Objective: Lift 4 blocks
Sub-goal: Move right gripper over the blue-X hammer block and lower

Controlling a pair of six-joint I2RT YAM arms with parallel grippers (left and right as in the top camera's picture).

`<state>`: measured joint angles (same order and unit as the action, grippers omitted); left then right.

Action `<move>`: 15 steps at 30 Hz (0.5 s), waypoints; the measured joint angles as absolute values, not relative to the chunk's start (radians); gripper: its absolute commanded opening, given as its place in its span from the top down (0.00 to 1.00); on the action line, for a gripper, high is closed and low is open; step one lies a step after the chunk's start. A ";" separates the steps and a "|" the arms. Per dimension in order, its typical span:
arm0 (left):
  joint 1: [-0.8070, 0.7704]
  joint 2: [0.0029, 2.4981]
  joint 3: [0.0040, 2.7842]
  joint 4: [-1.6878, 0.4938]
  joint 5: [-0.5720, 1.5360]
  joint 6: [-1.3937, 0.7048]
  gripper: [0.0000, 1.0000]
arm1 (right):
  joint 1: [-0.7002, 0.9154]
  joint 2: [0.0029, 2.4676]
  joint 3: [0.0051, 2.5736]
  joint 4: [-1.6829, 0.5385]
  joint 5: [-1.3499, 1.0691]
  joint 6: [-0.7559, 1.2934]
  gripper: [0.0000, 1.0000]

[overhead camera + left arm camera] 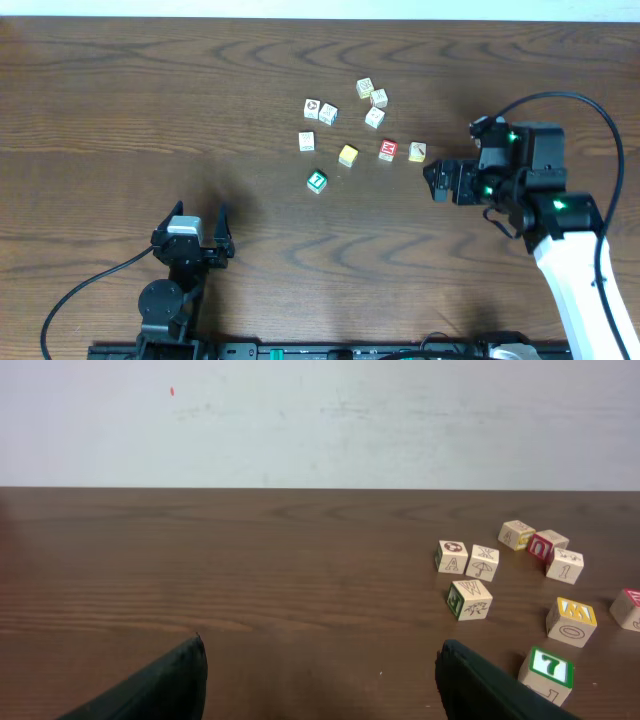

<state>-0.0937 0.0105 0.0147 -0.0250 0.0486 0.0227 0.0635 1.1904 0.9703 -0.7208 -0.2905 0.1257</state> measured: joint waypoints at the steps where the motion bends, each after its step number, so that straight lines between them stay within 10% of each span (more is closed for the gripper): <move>1: -0.094 0.010 0.015 -0.025 0.049 0.023 0.27 | 0.064 1.208 0.970 -0.701 -0.281 0.126 0.01; 15: -0.094 0.010 0.015 -0.025 0.049 0.023 0.27 | 0.168 1.479 0.970 -0.455 -0.107 0.183 0.01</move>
<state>-0.0937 0.0105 0.0147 -0.0250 0.0490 0.0227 0.1680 1.4792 0.9703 -0.4553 -0.1070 0.1829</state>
